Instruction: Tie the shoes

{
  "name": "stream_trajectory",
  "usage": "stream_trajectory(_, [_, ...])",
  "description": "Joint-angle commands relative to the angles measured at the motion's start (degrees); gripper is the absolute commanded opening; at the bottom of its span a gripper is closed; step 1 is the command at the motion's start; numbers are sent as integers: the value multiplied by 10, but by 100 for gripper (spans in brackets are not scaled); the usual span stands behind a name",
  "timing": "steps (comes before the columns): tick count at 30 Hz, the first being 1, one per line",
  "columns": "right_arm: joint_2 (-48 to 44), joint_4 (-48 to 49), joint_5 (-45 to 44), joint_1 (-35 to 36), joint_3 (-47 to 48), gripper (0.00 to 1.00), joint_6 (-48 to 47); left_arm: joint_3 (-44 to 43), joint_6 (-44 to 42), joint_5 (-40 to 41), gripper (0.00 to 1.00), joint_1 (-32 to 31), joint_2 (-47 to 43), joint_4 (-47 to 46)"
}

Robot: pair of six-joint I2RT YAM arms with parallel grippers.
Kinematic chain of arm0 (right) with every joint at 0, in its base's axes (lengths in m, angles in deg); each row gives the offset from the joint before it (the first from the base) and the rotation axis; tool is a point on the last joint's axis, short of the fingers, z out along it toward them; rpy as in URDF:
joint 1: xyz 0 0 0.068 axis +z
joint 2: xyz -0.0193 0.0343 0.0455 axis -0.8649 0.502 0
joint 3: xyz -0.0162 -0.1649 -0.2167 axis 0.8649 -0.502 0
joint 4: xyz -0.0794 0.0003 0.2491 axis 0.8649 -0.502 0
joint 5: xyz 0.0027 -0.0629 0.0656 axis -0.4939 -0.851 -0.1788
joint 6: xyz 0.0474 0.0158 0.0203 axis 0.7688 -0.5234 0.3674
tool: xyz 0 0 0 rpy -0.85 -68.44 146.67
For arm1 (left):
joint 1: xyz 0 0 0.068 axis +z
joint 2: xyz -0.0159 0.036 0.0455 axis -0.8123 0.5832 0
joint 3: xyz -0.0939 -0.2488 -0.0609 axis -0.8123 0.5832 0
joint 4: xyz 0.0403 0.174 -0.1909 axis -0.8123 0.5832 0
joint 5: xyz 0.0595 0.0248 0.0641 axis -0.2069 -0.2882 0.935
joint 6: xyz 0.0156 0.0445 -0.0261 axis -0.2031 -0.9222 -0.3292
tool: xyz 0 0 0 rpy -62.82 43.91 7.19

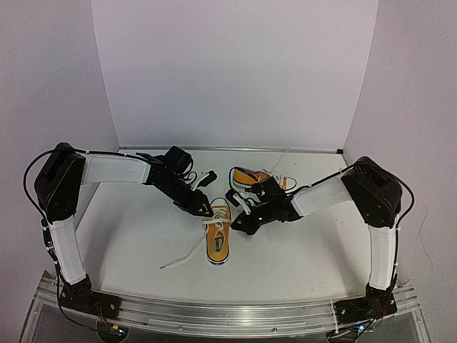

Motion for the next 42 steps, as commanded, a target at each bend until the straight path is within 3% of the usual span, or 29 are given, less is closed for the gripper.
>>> stream_trajectory(1, [0, -17, 4, 4, -12, 5, 5, -14, 0, -20, 30, 0, -7, -16])
stream_trajectory(9, [-66, -14, -3, 5, -67, 0, 39, -19, 10, -8, 0, 0, -21, -28])
stream_trajectory(14, [-119, -5, 3, 12, -112, 0, 79, -34, 19, -6, 0, 0, -23, -35])
stream_trajectory(25, [-143, -4, 20, 37, -169, 0, 125, -40, 37, 1, 0, 0, -34, -57])
stream_trajectory(42, [-247, -39, -42, 32, -237, 0, 189, -10, 41, 28, 0, 0, -46, -66])
